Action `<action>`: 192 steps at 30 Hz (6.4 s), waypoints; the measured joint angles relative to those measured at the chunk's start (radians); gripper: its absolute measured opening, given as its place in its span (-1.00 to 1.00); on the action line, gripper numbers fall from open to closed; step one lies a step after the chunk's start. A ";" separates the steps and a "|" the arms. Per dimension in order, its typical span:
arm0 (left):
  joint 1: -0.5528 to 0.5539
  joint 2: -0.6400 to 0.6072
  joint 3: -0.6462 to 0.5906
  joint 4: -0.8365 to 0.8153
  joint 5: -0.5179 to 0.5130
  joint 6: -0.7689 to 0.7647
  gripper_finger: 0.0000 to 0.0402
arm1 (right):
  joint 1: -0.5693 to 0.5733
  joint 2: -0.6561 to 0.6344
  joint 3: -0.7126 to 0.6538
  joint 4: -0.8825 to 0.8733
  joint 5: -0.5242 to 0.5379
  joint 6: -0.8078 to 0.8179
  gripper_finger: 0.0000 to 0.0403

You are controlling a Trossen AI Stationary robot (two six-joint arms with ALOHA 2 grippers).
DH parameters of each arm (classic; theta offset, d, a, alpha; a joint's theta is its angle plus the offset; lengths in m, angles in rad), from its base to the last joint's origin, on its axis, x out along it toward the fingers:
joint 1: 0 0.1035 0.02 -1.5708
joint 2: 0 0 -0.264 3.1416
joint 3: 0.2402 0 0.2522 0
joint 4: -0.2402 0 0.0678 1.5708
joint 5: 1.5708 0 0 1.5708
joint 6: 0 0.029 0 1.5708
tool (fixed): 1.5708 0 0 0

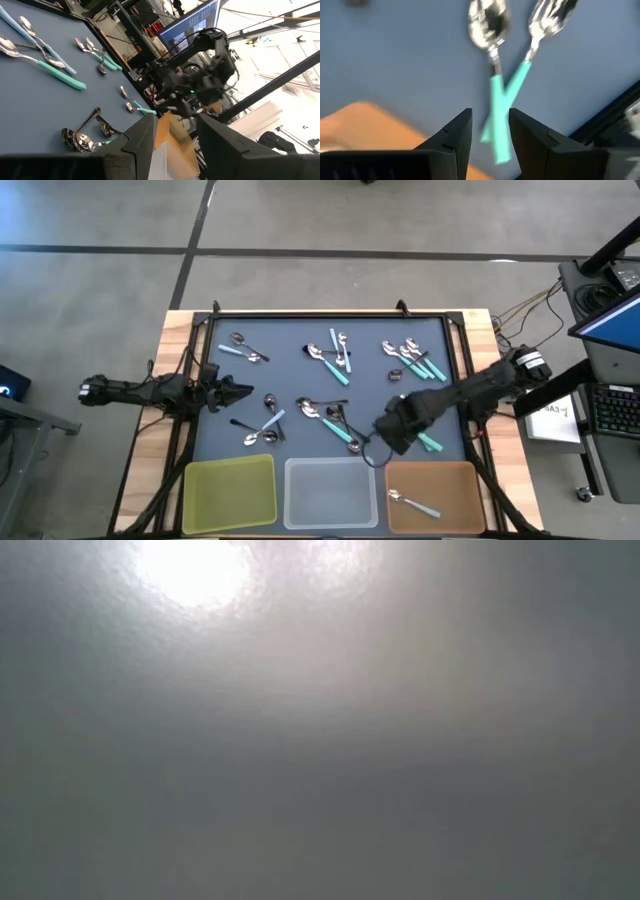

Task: Sort silverware by color (type)
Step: Put the green spoon into the transparent bin

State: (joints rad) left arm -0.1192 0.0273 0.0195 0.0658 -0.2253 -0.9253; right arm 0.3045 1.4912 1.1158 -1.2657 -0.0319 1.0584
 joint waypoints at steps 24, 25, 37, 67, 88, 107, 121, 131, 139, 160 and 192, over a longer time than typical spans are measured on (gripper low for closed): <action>0.000 0.000 0.000 0.000 0.000 0.000 -0.34 | -0.135 0.005 -0.224 0.253 -0.098 -0.142 -0.27; 0.000 0.000 0.000 0.000 0.000 0.000 -0.34 | -0.135 0.005 -0.232 0.269 -0.101 -0.140 -0.28; 0.000 0.000 0.000 0.000 0.000 0.000 -0.34 | -0.135 0.003 -0.328 0.370 -0.108 -0.108 -0.39; 0.000 0.000 0.000 0.000 0.000 0.000 -0.34 | -0.121 -0.021 0.127 0.466 0.038 -0.359 -0.86; 0.000 0.000 0.000 0.000 0.000 0.000 -0.34 | 0.022 0.370 0.382 0.753 -0.238 -0.599 -0.81; 0.000 0.000 0.000 0.000 0.000 0.000 -0.34 | -0.080 0.321 0.402 0.552 0.030 -0.542 -0.32; 0.000 0.000 0.000 0.000 0.000 0.000 -0.34 | -0.214 0.318 0.301 0.127 0.113 -0.445 -0.33; 0.000 0.000 0.000 0.000 0.000 0.000 -0.34 | -0.160 0.156 -0.016 0.123 -0.006 -0.180 -0.35; 0.000 0.000 0.000 0.000 0.000 0.000 -0.34 | -0.132 -0.067 -0.215 0.199 -0.002 0.133 -0.38; 0.000 0.000 0.000 -0.001 0.000 0.000 -0.34 | -0.146 -0.132 -0.474 0.470 -0.074 0.168 -0.30; 0.000 0.000 0.000 -0.001 0.000 0.000 -0.34 | -0.051 -0.110 -0.091 1.038 0.081 -0.334 -0.84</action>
State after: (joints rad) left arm -0.1195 0.0273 0.0193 0.0649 -0.2254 -0.9251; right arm 0.2531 1.3808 1.0245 -0.2273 0.0490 0.7247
